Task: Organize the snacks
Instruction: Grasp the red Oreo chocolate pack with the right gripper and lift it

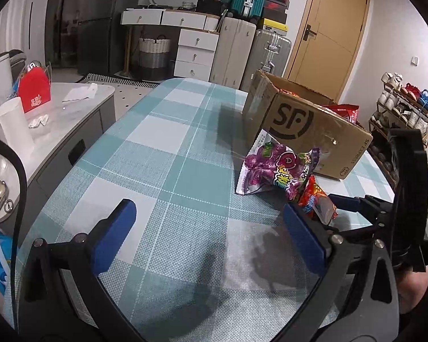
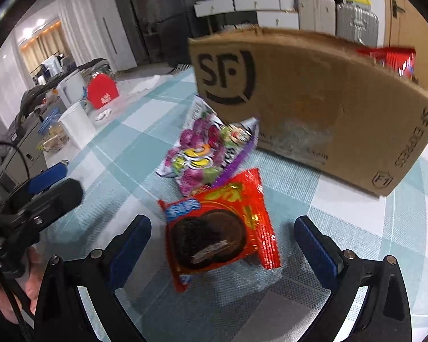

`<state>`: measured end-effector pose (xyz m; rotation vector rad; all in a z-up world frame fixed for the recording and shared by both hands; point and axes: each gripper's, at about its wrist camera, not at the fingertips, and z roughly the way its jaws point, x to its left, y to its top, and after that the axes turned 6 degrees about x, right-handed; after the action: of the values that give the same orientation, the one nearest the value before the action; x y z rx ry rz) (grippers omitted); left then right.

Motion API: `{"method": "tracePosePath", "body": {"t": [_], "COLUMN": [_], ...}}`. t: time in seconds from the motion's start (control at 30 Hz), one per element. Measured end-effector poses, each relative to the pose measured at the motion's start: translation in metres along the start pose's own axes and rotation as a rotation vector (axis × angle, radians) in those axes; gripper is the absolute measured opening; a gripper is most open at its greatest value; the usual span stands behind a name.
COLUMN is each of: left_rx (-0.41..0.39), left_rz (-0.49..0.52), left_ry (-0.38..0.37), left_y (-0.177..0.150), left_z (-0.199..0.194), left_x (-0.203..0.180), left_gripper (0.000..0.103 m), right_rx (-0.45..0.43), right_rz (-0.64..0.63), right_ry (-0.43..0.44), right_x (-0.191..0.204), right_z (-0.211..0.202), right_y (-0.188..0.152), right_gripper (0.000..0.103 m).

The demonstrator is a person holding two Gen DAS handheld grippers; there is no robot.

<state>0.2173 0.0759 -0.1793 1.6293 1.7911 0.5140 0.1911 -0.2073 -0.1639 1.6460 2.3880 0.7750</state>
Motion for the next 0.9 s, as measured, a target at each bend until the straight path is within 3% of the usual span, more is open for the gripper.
{"method": "tracePosePath", "body": {"t": [0.1,0.23,0.3,0.37,0.67,0.9], "left_rx": [-0.001,0.002,0.003,0.009,0.031,0.061], "left_rz": [0.008,0.015,0.017,0.019,0.041,0.040], "left_ry": [0.001,0.013,0.017,0.030,0.073,0.099], "left_y": [0.000,0.000,0.000,0.000,0.002,0.003], "left_z": [0.000,-0.001,0.000,0.001,0.006,0.015], "left_x": [-0.002,-0.002,-0.003,-0.003,-0.008,-0.008], "left_gripper": [0.102,0.102,0.102,0.102,0.102,0.102], "right_rx": [-0.001,-0.025,-0.028,-0.035,-0.152,-0.166], "right_rz": [-0.005,0.013,0.012,0.011,0.082,0.146], "right_ry": [-0.002,0.010,0.015,0.019,0.103,0.170], "right_x": [0.002,0.000,0.001,0.000,-0.023,-0.041], "right_z": [0.002,-0.002,-0.002,-0.004,-0.036,-0.042], "right_y": [0.000,-0.002,-0.002,-0.003,-0.014,-0.020], "right_gripper": [0.101,0.078,0.071,0.055,0.051,0.051]}}
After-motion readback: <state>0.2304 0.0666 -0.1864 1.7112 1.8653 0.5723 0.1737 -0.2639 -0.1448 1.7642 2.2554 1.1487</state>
